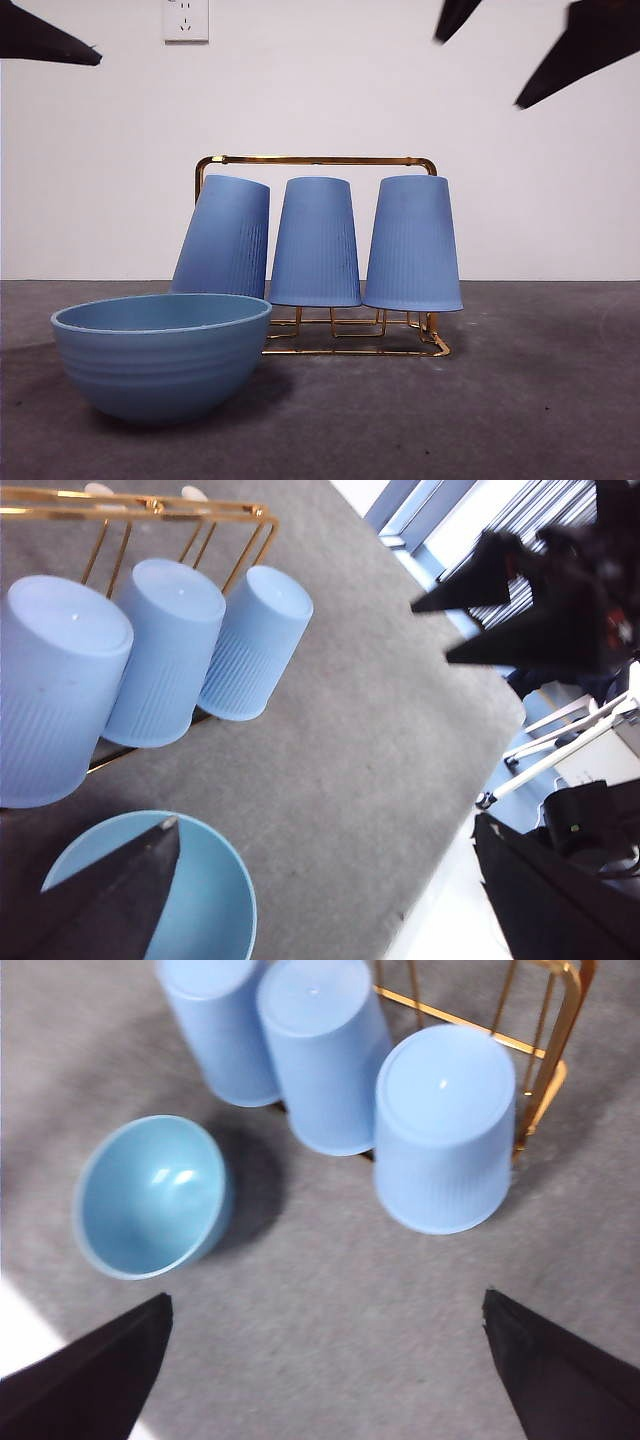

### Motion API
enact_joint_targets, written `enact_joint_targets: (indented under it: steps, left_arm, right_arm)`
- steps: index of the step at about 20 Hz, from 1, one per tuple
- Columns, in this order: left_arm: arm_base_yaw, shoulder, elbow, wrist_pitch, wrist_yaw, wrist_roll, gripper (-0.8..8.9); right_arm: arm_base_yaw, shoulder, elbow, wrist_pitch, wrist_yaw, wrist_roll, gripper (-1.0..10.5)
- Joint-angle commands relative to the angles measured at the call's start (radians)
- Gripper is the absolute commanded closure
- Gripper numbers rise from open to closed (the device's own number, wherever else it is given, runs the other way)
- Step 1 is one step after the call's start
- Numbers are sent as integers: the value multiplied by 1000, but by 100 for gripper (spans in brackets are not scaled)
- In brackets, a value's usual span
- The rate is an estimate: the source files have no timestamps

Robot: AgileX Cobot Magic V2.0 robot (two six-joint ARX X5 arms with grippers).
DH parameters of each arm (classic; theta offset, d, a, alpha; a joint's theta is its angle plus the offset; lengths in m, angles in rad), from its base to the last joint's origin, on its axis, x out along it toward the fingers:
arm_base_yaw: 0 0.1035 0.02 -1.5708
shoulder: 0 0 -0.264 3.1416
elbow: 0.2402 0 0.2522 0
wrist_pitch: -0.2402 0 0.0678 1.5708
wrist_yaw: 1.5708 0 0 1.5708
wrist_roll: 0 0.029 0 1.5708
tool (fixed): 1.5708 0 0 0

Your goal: Right arm lift cup from the cupboard, then place it on the right of the bowl

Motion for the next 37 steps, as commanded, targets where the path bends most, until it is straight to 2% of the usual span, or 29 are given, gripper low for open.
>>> enact_joint_targets:
  steps: [1, 4, 9, 13, 21, 31, 37]
  left_arm:
    - [-4, 4, 17, -17, -10, 59, 345]
    - [-5, 4, 17, -48, -33, 90, 346]
    - [-18, 4, 17, -94, -61, 135, 346]
    - [-31, 4, 17, -94, -61, 137, 346]
    - [-49, 5, 17, -94, -61, 137, 346]
    - [-51, 5, 17, -102, -61, 138, 346]
    - [-51, 5, 17, -101, -61, 138, 346]
  right_arm:
    - [25, 113, 112, -43, 47, -10, 449]
    - [37, 229, 231, -126, 91, -5, 450]
    - [51, 479, 489, -301, 219, 1, 450]
    - [51, 599, 594, -327, 221, 0, 449]
    - [47, 718, 624, -324, 225, 0, 453]
    - [49, 722, 628, -340, 247, 4, 725]
    - [50, 720, 703, -404, 246, 8, 728]
